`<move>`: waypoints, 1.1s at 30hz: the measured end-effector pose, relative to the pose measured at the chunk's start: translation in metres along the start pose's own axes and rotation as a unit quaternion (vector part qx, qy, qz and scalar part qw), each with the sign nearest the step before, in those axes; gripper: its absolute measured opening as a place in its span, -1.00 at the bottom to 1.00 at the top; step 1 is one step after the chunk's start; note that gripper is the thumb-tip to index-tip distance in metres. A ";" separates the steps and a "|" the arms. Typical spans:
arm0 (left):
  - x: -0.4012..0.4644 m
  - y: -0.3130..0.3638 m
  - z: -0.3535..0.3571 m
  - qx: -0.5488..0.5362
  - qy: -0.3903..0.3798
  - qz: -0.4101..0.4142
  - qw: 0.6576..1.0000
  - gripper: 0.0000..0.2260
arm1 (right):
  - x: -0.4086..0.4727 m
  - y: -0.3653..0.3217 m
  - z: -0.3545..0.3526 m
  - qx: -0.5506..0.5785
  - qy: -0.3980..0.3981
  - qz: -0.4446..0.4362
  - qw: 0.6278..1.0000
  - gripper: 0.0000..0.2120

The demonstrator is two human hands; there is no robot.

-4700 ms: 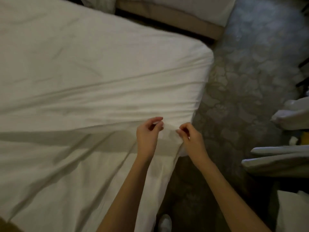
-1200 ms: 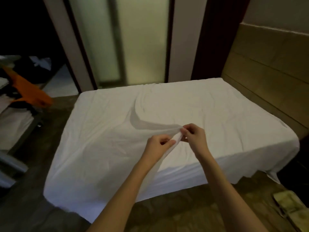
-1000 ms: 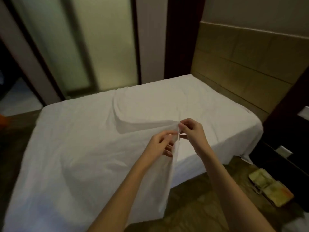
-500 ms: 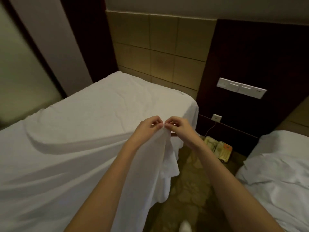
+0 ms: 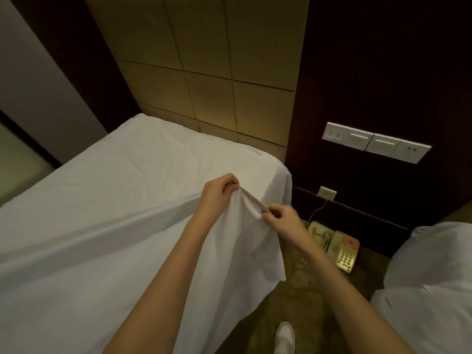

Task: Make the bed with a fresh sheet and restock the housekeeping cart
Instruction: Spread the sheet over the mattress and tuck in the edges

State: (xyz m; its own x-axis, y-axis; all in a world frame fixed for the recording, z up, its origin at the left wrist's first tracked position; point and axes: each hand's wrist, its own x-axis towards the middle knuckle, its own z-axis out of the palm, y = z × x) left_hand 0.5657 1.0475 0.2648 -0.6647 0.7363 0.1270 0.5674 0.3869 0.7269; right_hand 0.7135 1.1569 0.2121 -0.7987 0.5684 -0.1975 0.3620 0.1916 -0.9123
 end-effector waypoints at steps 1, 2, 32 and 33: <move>0.024 -0.002 0.011 -0.003 0.003 -0.003 1.000 -0.90 | 0.019 0.006 -0.016 -0.005 0.008 0.008 1.000 -0.82; 0.045 -0.005 0.021 -0.007 0.005 -0.006 1.000 -0.90 | 0.037 0.013 -0.029 -0.010 0.017 0.017 1.000 -0.80; 0.332 -0.235 0.433 0.173 -0.122 0.115 0.970 -0.87 | 0.381 0.452 -0.053 0.026 0.174 0.050 0.983 -0.87; 0.335 -0.245 0.438 0.178 -0.116 0.115 0.970 -0.87 | 0.388 0.460 -0.051 0.049 0.179 0.043 0.982 -0.86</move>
State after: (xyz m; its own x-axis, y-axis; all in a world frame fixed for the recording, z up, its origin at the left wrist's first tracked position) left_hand 0.4172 1.4423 -0.1658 -0.3964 0.9151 0.0739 0.8472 0.3335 0.4136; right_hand 0.5946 1.5067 -0.2662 -0.5399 0.8278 -0.1527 0.3590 0.0624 -0.9312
